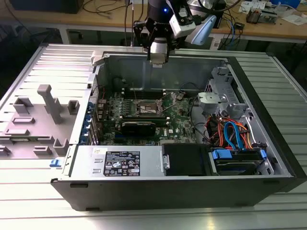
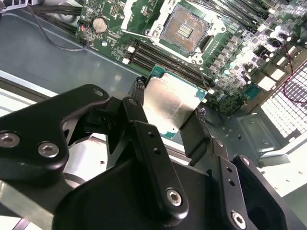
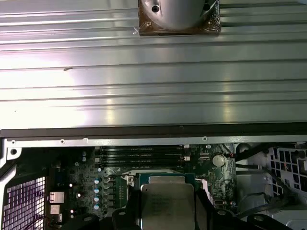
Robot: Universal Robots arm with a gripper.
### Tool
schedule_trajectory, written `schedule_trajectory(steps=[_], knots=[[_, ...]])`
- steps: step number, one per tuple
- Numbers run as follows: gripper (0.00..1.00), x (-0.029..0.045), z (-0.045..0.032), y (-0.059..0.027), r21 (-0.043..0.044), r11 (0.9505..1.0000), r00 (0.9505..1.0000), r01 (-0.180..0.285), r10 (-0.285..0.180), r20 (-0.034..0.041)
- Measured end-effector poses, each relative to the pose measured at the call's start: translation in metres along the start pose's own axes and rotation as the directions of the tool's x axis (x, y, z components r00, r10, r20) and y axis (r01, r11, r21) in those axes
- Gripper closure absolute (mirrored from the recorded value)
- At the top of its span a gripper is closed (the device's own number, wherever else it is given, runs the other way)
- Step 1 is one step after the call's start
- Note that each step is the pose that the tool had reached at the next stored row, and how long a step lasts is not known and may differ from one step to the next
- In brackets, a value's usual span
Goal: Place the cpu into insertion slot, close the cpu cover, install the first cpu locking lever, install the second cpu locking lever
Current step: 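Place the cpu into insertion slot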
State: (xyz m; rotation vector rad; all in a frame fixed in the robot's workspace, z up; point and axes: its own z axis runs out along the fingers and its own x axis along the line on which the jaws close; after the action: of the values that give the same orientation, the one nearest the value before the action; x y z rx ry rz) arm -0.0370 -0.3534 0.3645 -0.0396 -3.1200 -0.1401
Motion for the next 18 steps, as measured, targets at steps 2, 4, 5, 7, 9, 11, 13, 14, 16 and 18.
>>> schedule_trajectory(steps=[2, 4, 5, 7, 9, 11, 13, 14, 16, 18], knots=[[0.46, 0.0001, 0.0002, -0.0008, 0.0003, 1.0000, 1.0000, 0.000, 0.000, 0.0001], [0.46, 0.0000, 0.0002, -0.0015, 0.0012, 1.0000, 1.0000, 0.000, 0.000, 0.0000], [0.46, 0.0000, 0.0002, -0.0018, 0.0015, 1.0000, 1.0000, 0.000, 0.000, 0.0000], [0.46, 0.0000, 0.0002, -0.0020, 0.0021, 1.0000, 1.0000, 0.000, 0.000, 0.0001], [0.46, 0.0000, 0.0002, -0.0022, 0.0022, 1.0000, 1.0000, 0.000, 0.000, 0.0001], [0.46, 0.0000, 0.0002, -0.0022, 0.0022, 1.0000, 1.0000, 0.000, 0.000, 0.0000], [0.46, 0.0000, 0.0002, -0.0022, 0.0022, 1.0000, 1.0000, 0.000, 0.000, 0.0000], [0.46, 0.0000, 0.0002, -0.0022, 0.0021, 1.0000, 1.0000, 0.000, 0.000, 0.0001], [0.46, 0.0000, 0.0002, -0.0025, 0.0020, 1.0000, 1.0000, 0.000, 0.000, 0.0000], [0.46, -0.0001, 0.0001, -0.0036, 0.0022, 1.0000, 1.0000, 0.000, 0.000, 0.0000]])
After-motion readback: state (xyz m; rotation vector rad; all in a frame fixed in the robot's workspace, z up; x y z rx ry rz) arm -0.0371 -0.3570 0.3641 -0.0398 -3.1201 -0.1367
